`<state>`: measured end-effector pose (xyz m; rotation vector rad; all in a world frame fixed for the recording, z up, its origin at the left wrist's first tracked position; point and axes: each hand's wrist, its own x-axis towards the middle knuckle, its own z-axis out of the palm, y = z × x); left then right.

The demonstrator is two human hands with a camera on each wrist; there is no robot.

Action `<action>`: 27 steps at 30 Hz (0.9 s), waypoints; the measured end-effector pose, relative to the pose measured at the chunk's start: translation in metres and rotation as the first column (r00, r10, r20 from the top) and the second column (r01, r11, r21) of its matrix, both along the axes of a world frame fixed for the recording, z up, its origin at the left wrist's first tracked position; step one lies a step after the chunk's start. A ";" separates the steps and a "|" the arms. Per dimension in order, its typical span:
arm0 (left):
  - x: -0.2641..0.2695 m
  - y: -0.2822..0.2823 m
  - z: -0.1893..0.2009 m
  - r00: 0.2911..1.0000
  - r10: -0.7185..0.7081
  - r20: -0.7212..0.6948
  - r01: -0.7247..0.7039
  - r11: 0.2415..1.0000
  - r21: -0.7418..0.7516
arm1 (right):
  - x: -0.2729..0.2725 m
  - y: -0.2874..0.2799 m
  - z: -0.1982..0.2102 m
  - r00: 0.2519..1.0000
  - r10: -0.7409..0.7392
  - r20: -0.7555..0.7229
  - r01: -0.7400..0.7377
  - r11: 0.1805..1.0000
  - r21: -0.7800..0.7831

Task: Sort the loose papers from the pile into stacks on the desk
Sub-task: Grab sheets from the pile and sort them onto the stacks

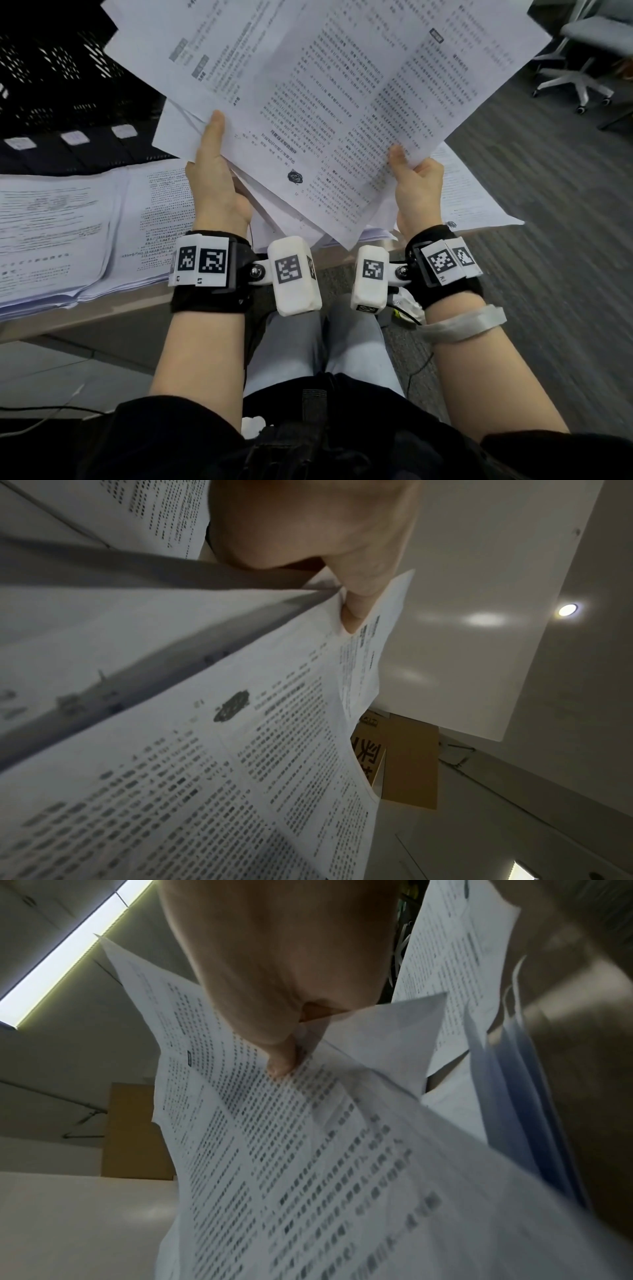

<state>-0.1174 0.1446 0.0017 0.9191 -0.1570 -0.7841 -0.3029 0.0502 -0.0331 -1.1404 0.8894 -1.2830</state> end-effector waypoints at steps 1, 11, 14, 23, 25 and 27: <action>0.000 0.001 0.001 1.000 0.002 0.005 -0.002 1.000 0.006 | 0.000 0.000 0.001 1.000 0.004 -0.009 -0.004 1.000 -0.002; -0.013 -0.003 0.004 0.978 0.175 0.109 -0.179 0.984 0.025 | 0.002 -0.001 0.004 0.997 -0.026 -0.076 0.028 1.000 0.015; -0.016 -0.003 0.007 0.970 0.210 0.125 -0.212 0.977 -0.001 | -0.002 0.001 -0.001 0.989 -0.003 -0.146 0.001 1.000 -0.015; -0.020 -0.007 0.012 0.945 0.302 0.130 -0.294 0.953 -0.074 | -0.008 0.014 -0.006 0.894 0.189 -0.407 -0.190 0.981 0.038; -0.023 -0.008 0.013 0.939 0.321 0.119 -0.312 0.946 -0.093 | -0.012 0.016 -0.005 0.863 0.301 -0.405 -0.281 0.953 0.110; -0.026 -0.009 0.014 0.939 0.326 0.111 -0.315 0.943 -0.106 | -0.016 0.017 -0.004 0.851 0.321 -0.416 -0.307 0.946 0.103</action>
